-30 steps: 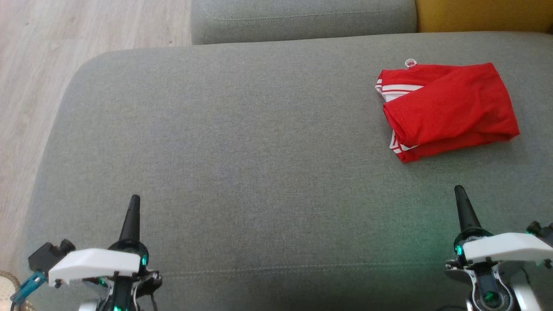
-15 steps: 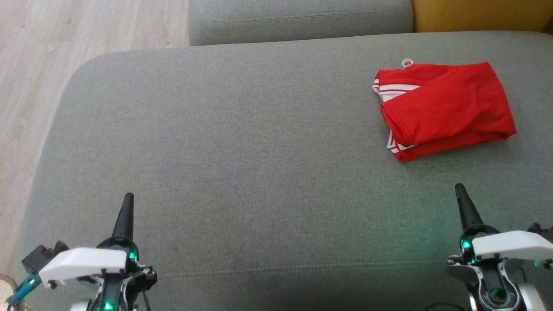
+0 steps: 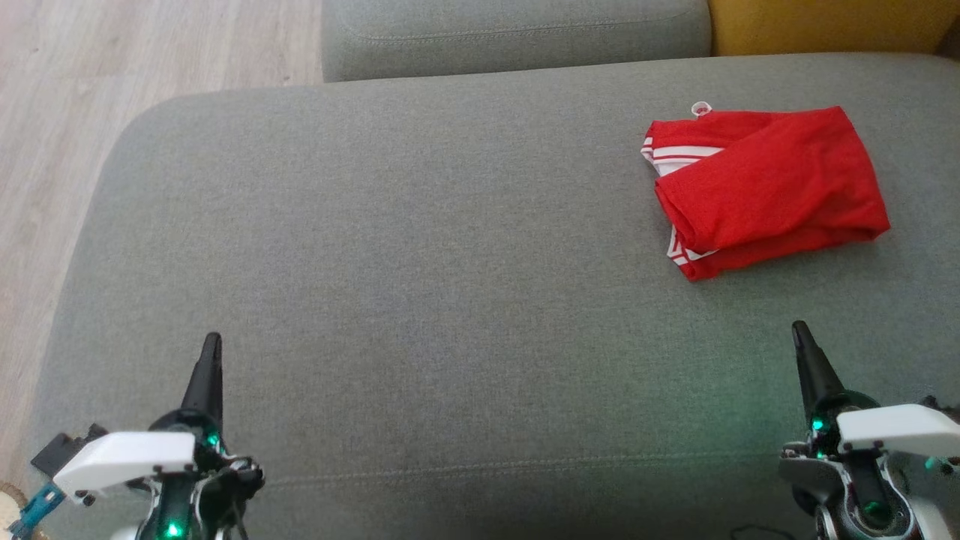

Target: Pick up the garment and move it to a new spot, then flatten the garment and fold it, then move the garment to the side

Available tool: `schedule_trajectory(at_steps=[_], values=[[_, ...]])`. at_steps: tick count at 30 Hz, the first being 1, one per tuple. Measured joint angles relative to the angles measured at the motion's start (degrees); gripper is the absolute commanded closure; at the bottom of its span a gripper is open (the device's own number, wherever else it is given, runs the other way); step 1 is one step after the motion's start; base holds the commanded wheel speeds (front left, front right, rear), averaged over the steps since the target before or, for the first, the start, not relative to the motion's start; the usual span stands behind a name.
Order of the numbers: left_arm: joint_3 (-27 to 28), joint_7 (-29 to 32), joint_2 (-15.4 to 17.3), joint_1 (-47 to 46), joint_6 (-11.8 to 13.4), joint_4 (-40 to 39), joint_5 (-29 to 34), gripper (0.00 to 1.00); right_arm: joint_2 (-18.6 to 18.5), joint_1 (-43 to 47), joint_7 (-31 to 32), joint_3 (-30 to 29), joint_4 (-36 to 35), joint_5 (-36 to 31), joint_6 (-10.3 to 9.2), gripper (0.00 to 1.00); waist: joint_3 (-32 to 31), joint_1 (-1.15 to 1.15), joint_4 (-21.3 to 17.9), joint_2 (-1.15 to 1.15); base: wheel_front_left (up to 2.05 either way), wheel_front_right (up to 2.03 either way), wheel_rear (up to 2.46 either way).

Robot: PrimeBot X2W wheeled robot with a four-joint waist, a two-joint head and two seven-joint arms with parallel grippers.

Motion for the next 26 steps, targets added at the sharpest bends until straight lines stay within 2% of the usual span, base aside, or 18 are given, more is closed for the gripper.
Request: schedule_trajectory(at_steps=[14,26], values=[[1.8,2.5,0.0,-0.9,-1.0,1.0,-7.7,1.00,0.0,0.0,2.2,-0.5,0.5,8.6,0.00,1.00,-0.1,0.00,-0.5,0.00,0.00,0.00,0.00],[2.0,2.5,0.0,-1.0,-1.0,1.0,-8.0,1.00,0.0,0.0,2.4,-0.6,0.5,9.0,-0.01,1.00,-0.1,0.00,-0.5,0.00,0.00,0.00,0.00]])
